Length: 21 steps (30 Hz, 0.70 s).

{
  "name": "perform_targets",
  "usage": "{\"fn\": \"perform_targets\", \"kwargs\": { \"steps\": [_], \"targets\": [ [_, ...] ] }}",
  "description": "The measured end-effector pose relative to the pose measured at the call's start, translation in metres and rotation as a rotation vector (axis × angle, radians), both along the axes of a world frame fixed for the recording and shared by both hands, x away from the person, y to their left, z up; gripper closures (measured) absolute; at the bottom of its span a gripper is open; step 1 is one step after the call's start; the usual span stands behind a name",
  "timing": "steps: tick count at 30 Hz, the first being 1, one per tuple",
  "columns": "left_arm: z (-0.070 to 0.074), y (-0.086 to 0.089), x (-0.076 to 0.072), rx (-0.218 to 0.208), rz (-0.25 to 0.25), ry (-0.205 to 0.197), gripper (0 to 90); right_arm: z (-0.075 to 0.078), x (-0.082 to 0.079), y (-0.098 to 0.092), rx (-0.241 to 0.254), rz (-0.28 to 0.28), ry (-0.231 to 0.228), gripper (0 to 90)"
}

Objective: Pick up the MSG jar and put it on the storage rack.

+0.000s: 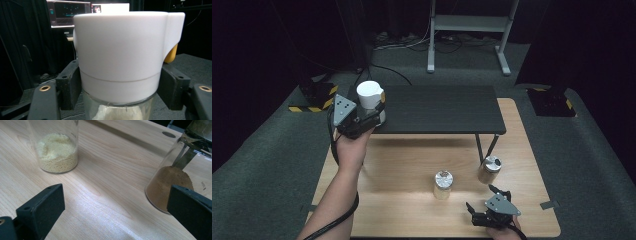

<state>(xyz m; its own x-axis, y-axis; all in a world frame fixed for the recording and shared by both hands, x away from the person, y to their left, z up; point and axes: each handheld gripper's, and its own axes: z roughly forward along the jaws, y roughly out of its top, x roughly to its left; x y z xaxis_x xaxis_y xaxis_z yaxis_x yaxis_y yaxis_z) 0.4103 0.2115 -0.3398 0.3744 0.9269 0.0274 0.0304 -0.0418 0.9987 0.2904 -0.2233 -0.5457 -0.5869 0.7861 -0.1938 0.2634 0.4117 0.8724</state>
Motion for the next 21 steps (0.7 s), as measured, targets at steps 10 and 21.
{"fn": "perform_targets", "kwargs": {
  "steps": [10, 21],
  "targets": [
    [0.0024, -0.0038, 0.0017, -0.002, 0.014, 0.021, 12.8, 0.0000, 0.0001, 0.0000, -0.001, 0.001, 0.000, 0.6],
    [0.0033, -0.0032, -0.0027, -0.011, 0.029, 0.025, 0.3, 0.0000, -0.0001, 0.0002, -0.003, 0.001, 0.000, 0.6]
  ]
}}
